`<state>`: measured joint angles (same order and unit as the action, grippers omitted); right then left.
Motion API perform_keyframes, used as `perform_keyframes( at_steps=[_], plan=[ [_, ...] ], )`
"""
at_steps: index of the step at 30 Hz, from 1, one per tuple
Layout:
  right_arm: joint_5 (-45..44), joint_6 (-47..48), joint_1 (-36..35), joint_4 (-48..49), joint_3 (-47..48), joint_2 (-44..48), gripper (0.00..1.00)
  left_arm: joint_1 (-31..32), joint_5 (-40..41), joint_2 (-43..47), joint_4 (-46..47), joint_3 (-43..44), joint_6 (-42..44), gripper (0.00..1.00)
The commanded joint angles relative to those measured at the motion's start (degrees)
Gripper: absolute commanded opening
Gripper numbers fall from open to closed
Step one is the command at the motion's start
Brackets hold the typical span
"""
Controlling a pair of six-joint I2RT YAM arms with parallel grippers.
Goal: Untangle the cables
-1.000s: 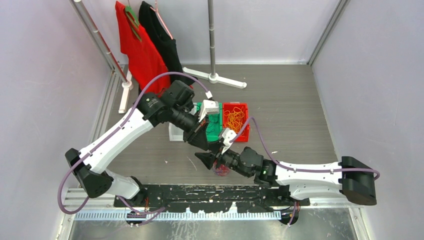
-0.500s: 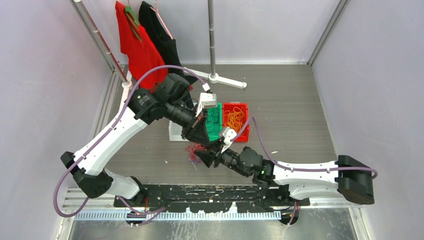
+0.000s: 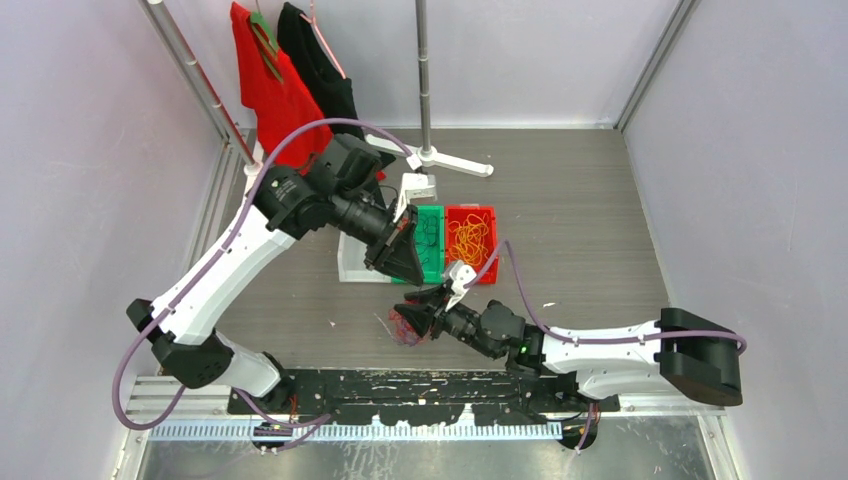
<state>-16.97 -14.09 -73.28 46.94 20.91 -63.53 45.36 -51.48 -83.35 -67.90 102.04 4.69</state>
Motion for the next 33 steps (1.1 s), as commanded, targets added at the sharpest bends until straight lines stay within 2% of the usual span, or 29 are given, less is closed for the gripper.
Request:
perform_keyframes(
  at_steps=[1,7,15,27,33],
  plan=[
    [-4.05,-3.18,0.22,3.35,-4.54,0.64,0.39,0.14,-2.71,1.62,0.52,6.08,-1.46,0.0],
    [-6.43,-7.92,0.24,3.42,-10.45,1.53,0.37,0.08,0.45,0.95,-0.23,14.34,0.42,0.0],
    [-7.27,-10.92,0.16,0.8,-13.19,-0.37,0.39,0.06,11.67,0.72,1.41,27.37,5.73,0.0],
    [-6.91,-14.28,0.15,0.82,-15.02,-5.37,0.42,0.04,37.67,10.09,24.08,22.05,14.74,0.0],
    [-6.46,-15.11,0.15,1.71,-15.02,-8.2,0.44,0.07,49.37,16.51,41.64,16.88,19.91,0.0]
  ],
)
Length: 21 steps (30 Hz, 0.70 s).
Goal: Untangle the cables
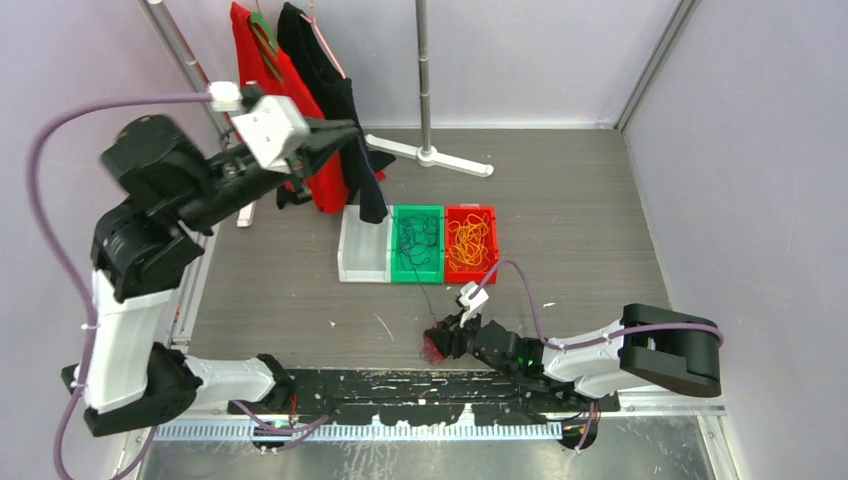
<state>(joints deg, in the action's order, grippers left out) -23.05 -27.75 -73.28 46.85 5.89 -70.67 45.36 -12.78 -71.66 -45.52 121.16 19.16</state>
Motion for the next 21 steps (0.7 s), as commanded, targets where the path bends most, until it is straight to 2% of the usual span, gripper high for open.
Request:
perform_keyframes(
  at_steps=[1,5,12,14,17,21],
  plan=[
    [-0.19,-1.58,0.15,1.76,-0.07,-1.2,0.44,0.05,12.18,5.83,22.67,-3.5,6.67,0.0],
    [-0.2,-2.05,0.15,1.46,-0.34,-0.89,0.45,-0.01,20.92,9.05,36.27,-8.14,11.04,0.0],
    [0.06,-1.79,0.15,-2.31,0.25,1.61,0.47,0.06,28.46,11.26,44.87,-10.4,11.15,0.0],
    [0.1,-1.78,0.15,-3.17,0.14,2.5,0.47,0.07,28.28,11.51,42.84,-10.09,9.43,0.0],
    [0.16,-1.62,0.15,-4.13,-0.02,4.6,0.49,0.07,22.17,11.76,31.14,-9.04,4.88,0.0],
    [0.04,0.39,0.15,-10.8,2.03,10.23,0.53,0.03,14.22,14.87,23.26,-14.94,2.89,0.0]
  ],
)
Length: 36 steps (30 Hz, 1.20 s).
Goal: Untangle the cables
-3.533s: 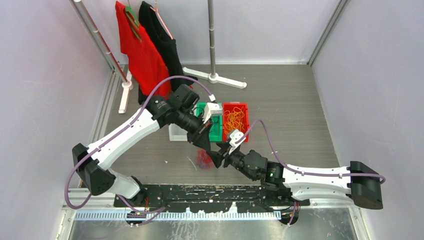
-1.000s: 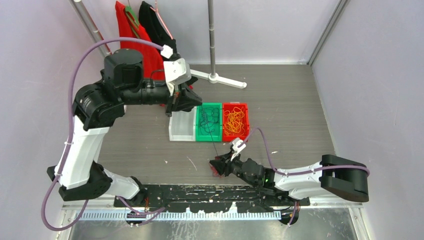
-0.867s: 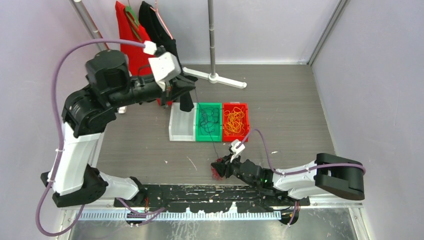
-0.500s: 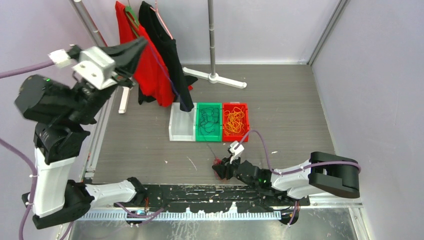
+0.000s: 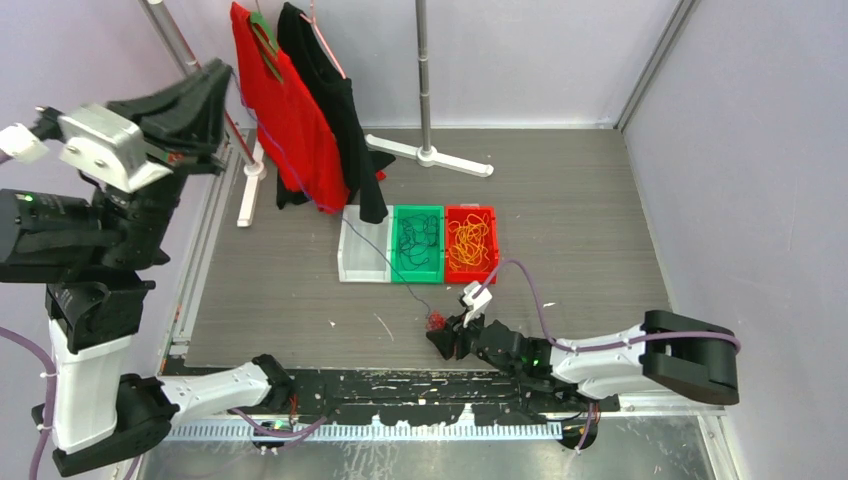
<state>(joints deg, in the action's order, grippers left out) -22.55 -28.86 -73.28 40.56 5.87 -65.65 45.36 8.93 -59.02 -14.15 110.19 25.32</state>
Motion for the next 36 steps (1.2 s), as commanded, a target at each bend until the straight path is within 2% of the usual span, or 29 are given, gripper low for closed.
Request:
perform_keyframes(
  at_steps=[1,3,6,10,13,17,21,25,27,29,36],
  plan=[
    [-0.22,2.05,0.15,-6.05,2.5,6.96,0.56,0.07,-9.2,2.66,-10.07,-4.99,-2.64,0.0],
    [0.23,3.4,0.15,-8.8,3.32,10.4,0.6,0.03,-11.56,3.47,-14.94,-7.14,-2.31,0.0],
    [0.4,5.31,0.13,-11.69,4.39,14.3,0.57,0.07,-17.26,4.59,-24.62,-11.22,-3.19,0.0],
    [0.39,6.53,0.16,-13.39,5.46,16.14,0.47,0.02,-24.96,8.58,-35.56,-23.65,-2.01,0.0],
    [1.02,6.41,0.11,-13.25,5.22,16.18,0.41,0.05,-25.22,11.3,-39.38,-33.89,0.64,0.0],
    [1.63,6.19,0.15,-12.35,5.06,15.46,0.25,0.03,-24.43,12.41,-43.36,-43.84,6.48,0.02],
    [2.39,6.7,0.17,-12.58,5.5,14.49,0.19,0.06,-25.66,11.28,-45.46,-49.83,11.84,0.41],
    [3.77,7.05,0.15,-14.37,6.56,13.74,0.16,-0.01,-29.76,8.93,-42.71,-52.75,13.25,0.74],
    [3.9,7.37,0.15,-15.26,7.28,13.62,0.14,0.1,-32.8,7.42,-39.34,-52.96,12.46,0.8],
    [3.85,7.68,0.15,-16.11,8.26,13.54,0.13,0.24,-35.84,5.85,-35.32,-52.79,10.91,0.81],
    [2.96,7.94,0.15,-20.62,14.69,10.05,0.11,4.93,-41.45,-0.64,-22.29,-51.88,-7.97,0.84]
  ],
)
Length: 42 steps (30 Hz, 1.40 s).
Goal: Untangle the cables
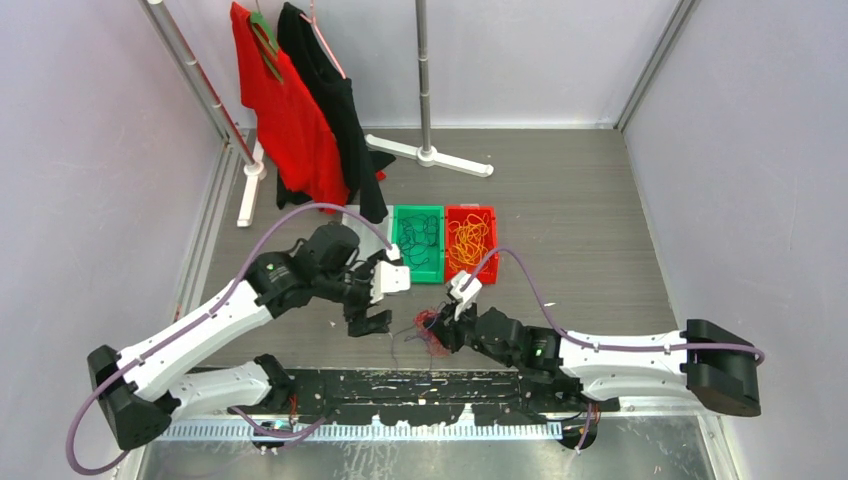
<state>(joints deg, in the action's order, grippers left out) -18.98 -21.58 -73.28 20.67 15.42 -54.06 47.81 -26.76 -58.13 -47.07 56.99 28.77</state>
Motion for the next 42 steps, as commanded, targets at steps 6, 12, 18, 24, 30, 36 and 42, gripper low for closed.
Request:
perform_keyframes(
  at_steps=[6,12,18,24,30,36,42],
  plan=[
    [-0.18,0.06,0.15,-2.46,9.23,-4.7,0.11,3.63,-6.92,-1.65,18.39,-2.23,-18.53,0.84],
    [0.31,-0.14,0.2,-2.54,11.19,-5.91,0.11,4.53,-6.45,-1.91,19.47,-3.11,-18.58,0.76],
    [-0.19,-0.67,0.15,-2.49,11.11,-5.47,0.11,4.78,-6.14,-2.05,19.38,-3.5,-19.41,0.52],
    [-1.16,-1.76,0.17,-1.77,7.85,-1.32,0.11,4.66,8.92,-1.64,18.38,-1.02,-13.53,0.0],
    [-2.62,-3.16,0.17,-2.56,2.89,5.26,0.17,4.7,16.31,-0.92,18.08,5.06,-5.6,0.0],
    [-4.08,-6.15,0.19,-5.04,-2.56,10.32,0.23,4.67,16.14,-0.6,14.85,13.59,4.81,0.0],
    [-3.87,-6.18,0.15,-9.57,-1.24,11.69,0.5,4.75,6.67,0.42,5.65,17.14,10.29,0.0]
  ],
)
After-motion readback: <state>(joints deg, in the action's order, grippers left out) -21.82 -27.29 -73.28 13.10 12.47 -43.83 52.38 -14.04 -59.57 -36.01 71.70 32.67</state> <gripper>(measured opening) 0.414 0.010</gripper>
